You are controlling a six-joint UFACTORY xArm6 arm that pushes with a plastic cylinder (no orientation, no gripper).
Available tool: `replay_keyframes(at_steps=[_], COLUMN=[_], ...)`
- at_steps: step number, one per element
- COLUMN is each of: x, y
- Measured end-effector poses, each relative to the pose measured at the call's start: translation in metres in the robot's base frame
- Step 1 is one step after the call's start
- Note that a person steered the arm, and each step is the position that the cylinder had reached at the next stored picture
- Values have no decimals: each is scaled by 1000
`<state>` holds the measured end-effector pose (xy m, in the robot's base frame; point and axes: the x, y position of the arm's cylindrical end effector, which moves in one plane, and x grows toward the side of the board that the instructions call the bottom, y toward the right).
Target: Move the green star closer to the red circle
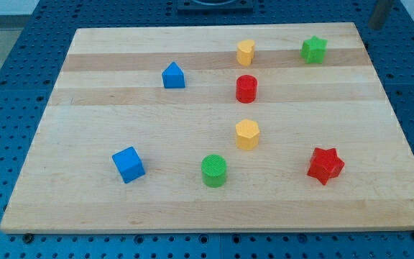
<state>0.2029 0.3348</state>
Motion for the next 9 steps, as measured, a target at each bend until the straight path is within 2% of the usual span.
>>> replay_keyframes(at_steps=[2,3,4,7,9], x=[13,55,57,56,57], y=[0,-25,-44,-46,-83])
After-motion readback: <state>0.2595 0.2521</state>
